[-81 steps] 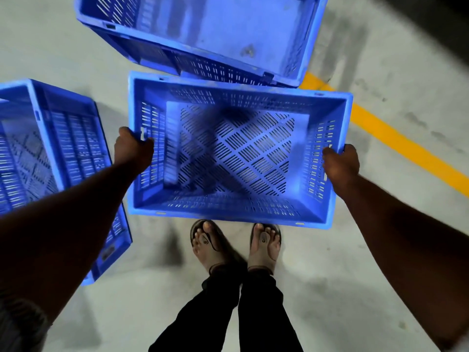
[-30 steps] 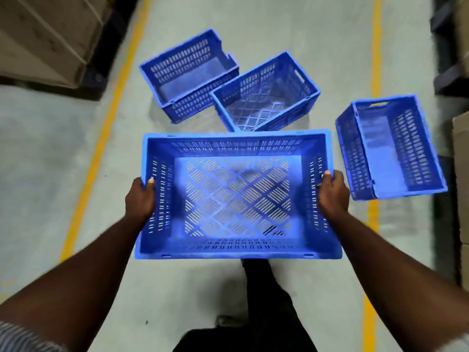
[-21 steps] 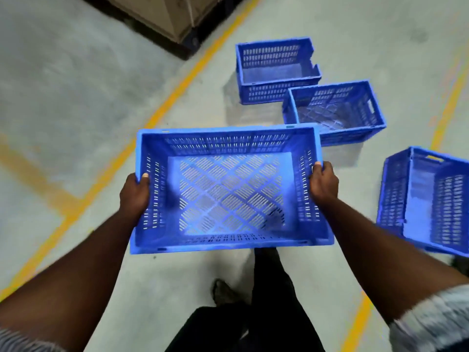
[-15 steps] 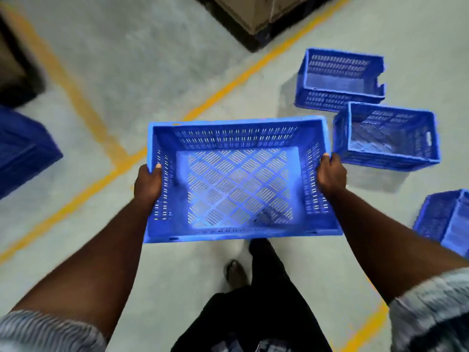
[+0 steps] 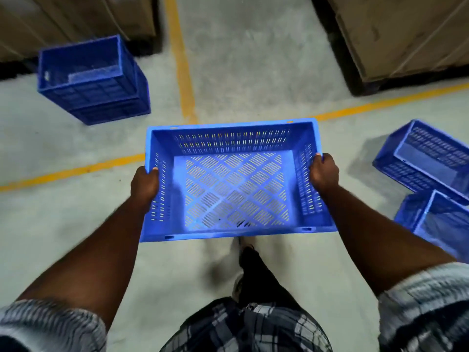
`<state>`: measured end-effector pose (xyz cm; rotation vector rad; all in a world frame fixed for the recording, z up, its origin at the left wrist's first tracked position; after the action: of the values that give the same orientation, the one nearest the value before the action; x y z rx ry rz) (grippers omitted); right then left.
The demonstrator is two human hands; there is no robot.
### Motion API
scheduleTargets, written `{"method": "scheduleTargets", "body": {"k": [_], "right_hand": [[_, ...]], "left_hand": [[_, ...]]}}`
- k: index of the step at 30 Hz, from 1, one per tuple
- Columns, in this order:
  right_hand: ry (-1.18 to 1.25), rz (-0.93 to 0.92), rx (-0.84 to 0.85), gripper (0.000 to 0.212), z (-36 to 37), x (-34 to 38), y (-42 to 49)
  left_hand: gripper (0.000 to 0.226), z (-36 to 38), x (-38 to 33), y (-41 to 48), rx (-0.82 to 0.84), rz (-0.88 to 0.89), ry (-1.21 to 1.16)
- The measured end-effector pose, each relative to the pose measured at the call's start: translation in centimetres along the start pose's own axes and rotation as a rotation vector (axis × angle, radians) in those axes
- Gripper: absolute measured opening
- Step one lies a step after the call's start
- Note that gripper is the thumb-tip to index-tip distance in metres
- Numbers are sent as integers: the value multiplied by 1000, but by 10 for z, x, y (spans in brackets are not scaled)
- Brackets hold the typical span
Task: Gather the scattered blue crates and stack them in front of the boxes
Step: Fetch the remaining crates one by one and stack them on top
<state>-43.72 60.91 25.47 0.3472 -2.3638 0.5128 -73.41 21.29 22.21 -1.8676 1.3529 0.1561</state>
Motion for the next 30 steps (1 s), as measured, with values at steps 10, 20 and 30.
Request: {"method": "scheduleTargets", "body": {"k": [10,20,30], "right_hand": [[-86,-242,120,39,104,186,49],[-132,-316,166,36,258,362,27],[-60,-319,177,37,385,513,11]], "left_hand": [[44,-115,-12,94,-156,-83,-126],[50,-256,-3,236,-174,-127,-179],[53,-396,-23,378,-182,-71,-221]]}}
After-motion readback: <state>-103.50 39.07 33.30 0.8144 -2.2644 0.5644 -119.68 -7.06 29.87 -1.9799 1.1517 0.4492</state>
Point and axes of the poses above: each hand's wrist, its own y-axis towards the middle knuckle, its own z-axis out of the palm, x = y × z, the point moved 4 cm from there along y, towards the middle knuckle, and after that the axes turned 9 degrees about -z, right-handed, at the moved point
